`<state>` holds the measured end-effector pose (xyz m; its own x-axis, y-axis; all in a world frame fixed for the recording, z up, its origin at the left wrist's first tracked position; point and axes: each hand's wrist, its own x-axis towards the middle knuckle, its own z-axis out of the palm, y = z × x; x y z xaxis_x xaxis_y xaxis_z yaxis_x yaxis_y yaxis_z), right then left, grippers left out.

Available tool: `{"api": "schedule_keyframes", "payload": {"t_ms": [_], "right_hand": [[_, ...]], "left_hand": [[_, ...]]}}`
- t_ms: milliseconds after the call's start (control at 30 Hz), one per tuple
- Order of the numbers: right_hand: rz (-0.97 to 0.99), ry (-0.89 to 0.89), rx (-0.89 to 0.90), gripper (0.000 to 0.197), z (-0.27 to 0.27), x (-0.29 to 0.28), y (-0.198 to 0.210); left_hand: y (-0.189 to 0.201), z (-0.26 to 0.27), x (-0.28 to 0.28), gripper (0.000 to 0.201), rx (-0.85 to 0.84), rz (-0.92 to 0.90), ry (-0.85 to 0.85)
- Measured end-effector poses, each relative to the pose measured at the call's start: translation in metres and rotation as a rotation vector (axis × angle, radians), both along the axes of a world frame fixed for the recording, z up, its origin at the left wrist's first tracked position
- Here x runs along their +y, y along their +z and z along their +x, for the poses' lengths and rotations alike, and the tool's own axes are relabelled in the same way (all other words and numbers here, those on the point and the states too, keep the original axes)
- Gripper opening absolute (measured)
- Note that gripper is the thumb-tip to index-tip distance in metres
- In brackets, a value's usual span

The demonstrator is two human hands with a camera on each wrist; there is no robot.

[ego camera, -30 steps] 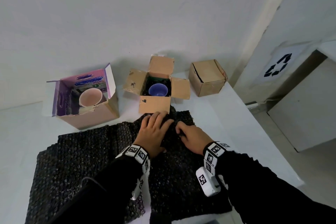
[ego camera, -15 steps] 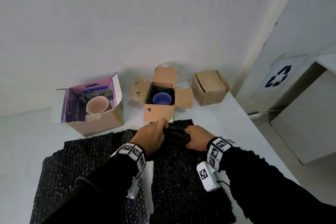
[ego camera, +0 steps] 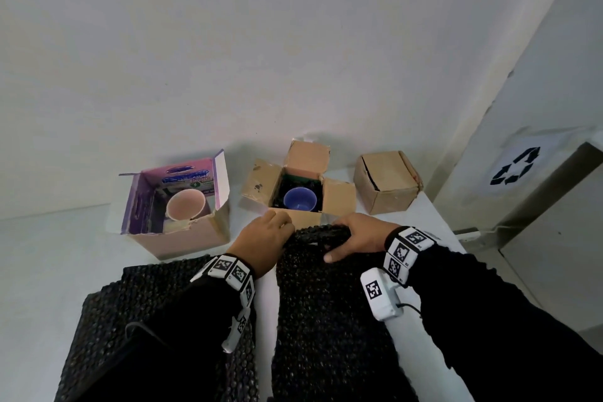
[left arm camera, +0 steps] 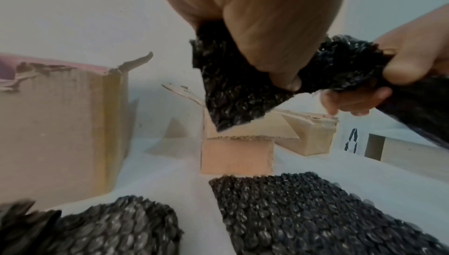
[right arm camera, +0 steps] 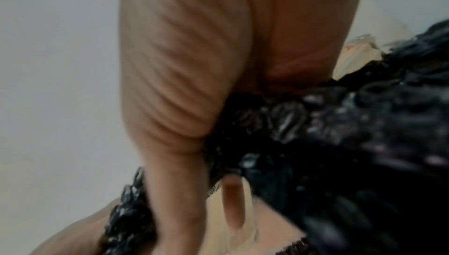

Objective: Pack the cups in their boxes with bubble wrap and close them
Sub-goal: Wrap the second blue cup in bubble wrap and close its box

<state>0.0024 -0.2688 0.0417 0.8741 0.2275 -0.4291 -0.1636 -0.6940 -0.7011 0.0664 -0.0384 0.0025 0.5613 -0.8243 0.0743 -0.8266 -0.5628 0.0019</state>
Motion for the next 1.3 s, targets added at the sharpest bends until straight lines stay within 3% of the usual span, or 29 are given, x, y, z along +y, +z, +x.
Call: {"api": "schedule_keyframes", "payload": {"t_ms": [100, 167, 233, 300, 367, 400, 500, 633, 733, 833, 1100, 1300], "right_hand": [[-0.144, 0.010, -0.065, 0.012, 0.020, -0.011, 0.000], [-0.072, -0.010, -0.065, 0.011, 0.031, -0.015, 0.004], [-0.047, -0.001, -0.080, 0.013, 0.041, -0.019, 0.010], [0.043, -0.049, -0.037, 0.022, 0.052, -0.023, 0.016], [0.176, -0.169, 0.023, 0.038, 0.069, -0.026, 0.014], [0.139, -0.180, -0.020, 0.038, 0.078, -0.029, 0.012], [-0.241, -0.098, -0.322, 0.015, 0.104, -0.043, 0.006], [-0.440, -0.143, -0.561, 0.019, 0.122, -0.056, -0.003], [-0.472, -0.170, -0.756, 0.021, 0.128, -0.053, -0.014], [-0.481, -0.118, -0.833, 0.023, 0.133, -0.046, -0.026], [-0.582, 0.234, -0.799, 0.027, 0.139, -0.028, -0.040], [-0.788, 0.449, -0.648, 0.029, 0.140, -0.029, -0.047]], "left_hand": [[0.008, 0.004, -0.006, 0.015, 0.117, -0.021, 0.153], [0.005, 0.009, -0.006, 0.018, 0.090, -0.088, 0.187], [0.007, 0.008, -0.008, 0.038, 0.040, -0.185, 0.178], [0.006, 0.012, -0.012, 0.054, 0.080, -0.306, 0.181], [0.001, 0.020, -0.018, 0.056, 0.156, -0.376, 0.229], [-0.002, 0.023, -0.022, 0.054, 0.172, -0.409, 0.260], [-0.005, 0.025, -0.038, 0.033, 0.127, -0.603, 0.270], [-0.022, 0.027, -0.057, 0.026, 0.134, -0.731, 0.270], [-0.044, 0.040, -0.065, 0.025, 0.220, -0.676, 0.292], [-0.052, 0.044, -0.069, 0.028, 0.216, -0.509, 0.261], [-0.057, 0.043, -0.071, 0.045, 0.044, -0.147, 0.170], [-0.066, 0.047, -0.068, 0.032, 0.027, -0.225, 0.099]]}}
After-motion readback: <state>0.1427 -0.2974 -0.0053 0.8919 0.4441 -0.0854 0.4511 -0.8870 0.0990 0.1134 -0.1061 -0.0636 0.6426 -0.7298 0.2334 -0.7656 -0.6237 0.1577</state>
